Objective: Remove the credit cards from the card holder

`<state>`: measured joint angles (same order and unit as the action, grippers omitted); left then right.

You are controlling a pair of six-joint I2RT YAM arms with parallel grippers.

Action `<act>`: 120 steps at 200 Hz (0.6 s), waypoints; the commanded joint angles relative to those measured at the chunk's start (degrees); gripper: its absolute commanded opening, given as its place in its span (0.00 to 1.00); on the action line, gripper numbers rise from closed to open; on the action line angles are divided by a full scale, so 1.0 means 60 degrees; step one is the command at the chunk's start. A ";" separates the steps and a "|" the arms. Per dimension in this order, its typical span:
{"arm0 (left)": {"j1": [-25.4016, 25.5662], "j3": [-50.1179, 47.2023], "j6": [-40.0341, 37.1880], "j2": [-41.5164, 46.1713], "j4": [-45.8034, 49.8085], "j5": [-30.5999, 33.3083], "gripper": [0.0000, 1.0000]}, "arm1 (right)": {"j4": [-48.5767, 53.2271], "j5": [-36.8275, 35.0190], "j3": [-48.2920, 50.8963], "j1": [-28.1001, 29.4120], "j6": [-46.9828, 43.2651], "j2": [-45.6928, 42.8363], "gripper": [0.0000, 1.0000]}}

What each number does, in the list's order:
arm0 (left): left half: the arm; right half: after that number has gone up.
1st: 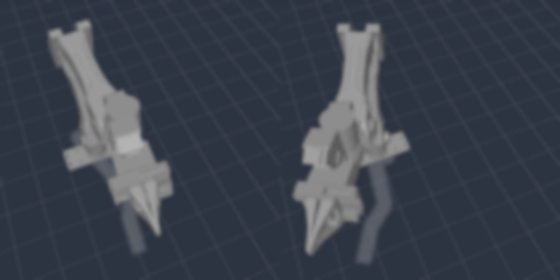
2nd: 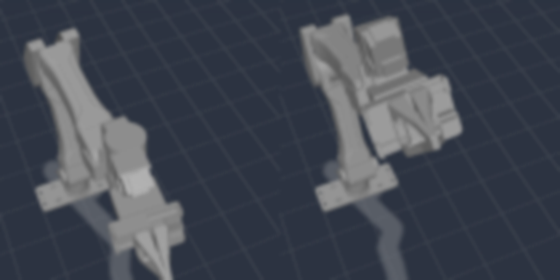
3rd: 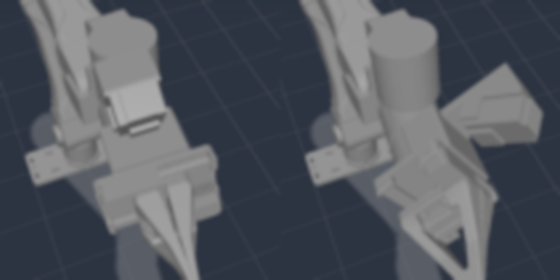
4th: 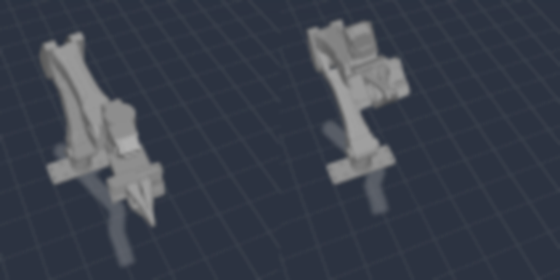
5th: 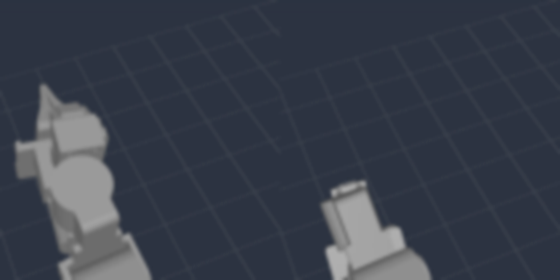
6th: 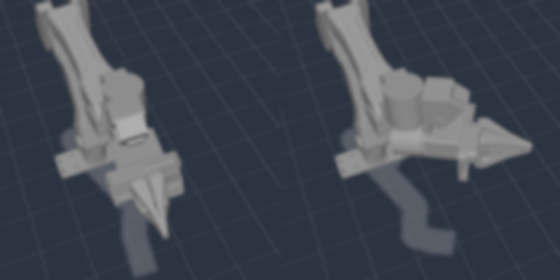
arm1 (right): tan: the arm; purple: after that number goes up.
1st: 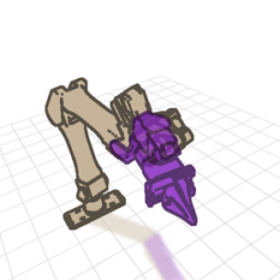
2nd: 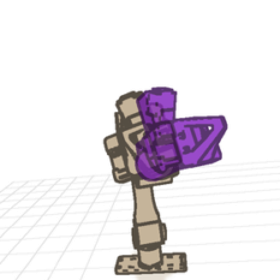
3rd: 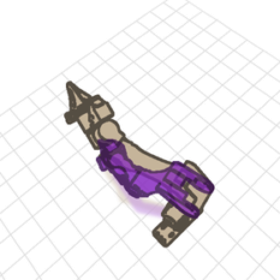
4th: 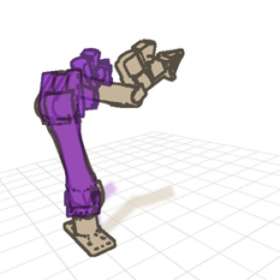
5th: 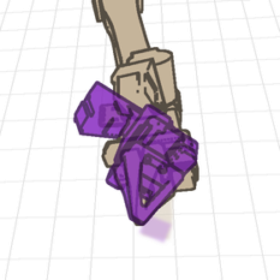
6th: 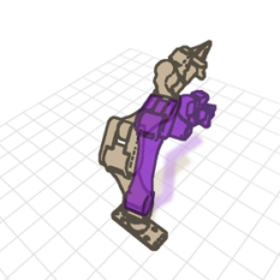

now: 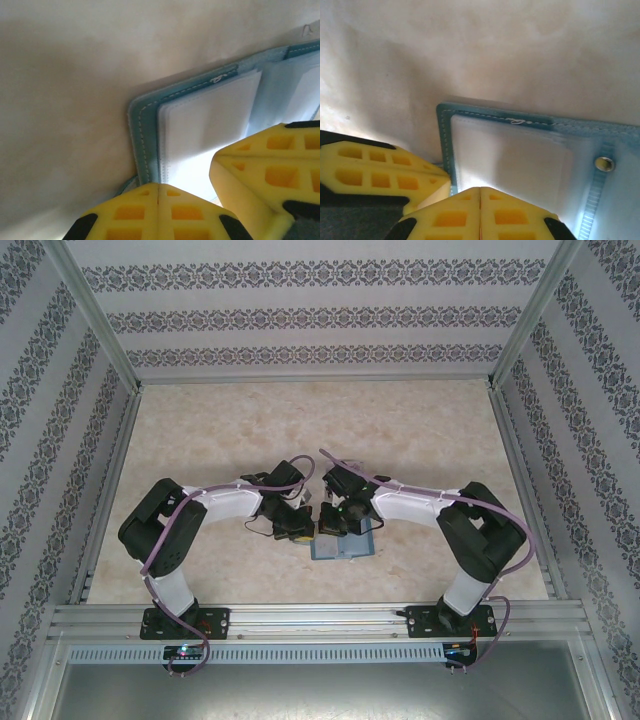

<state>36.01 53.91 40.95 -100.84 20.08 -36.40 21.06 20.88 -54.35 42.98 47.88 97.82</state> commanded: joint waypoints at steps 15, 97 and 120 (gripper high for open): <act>0.0079 -0.0159 -0.0101 -0.0071 0.0002 0.0098 0.00 | 0.0433 -0.0460 -0.0024 0.0175 0.0076 0.0241 0.17; 0.0085 -0.0210 -0.0072 -0.0108 -0.0078 0.0054 0.00 | 0.2116 -0.1659 -0.0641 0.0332 -0.0288 0.0430 0.35; 0.0078 -0.0205 -0.0106 -0.0135 -0.0065 0.0061 0.00 | 0.2287 -0.1746 -0.0707 0.0361 -0.0342 0.0381 0.39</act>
<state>36.01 53.54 40.97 -100.84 20.05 -36.23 29.47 14.15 -57.67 44.51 46.92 99.11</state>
